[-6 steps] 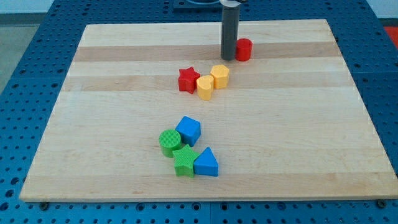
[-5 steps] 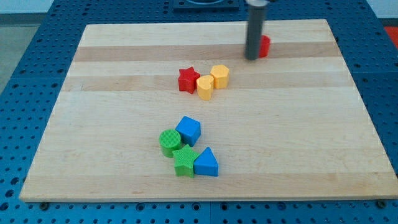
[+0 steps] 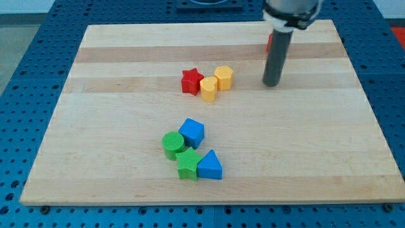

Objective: Place the arm towards the top left of the red circle

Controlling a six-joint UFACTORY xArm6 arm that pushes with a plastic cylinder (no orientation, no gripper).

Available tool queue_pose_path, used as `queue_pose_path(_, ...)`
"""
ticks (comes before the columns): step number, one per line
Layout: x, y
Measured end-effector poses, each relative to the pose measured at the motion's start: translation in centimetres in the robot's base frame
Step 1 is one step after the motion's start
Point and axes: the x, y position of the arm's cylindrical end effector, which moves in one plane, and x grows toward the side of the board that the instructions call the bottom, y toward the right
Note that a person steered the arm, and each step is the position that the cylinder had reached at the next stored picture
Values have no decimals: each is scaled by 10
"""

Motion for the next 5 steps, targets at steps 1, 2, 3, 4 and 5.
queue_pose_path(1,-26,-32)
queue_pose_path(2,-126,-38)
queue_pose_path(3,-135,-28)
queue_pose_path(4,-150,37)
queue_pose_path(5,-150,46)
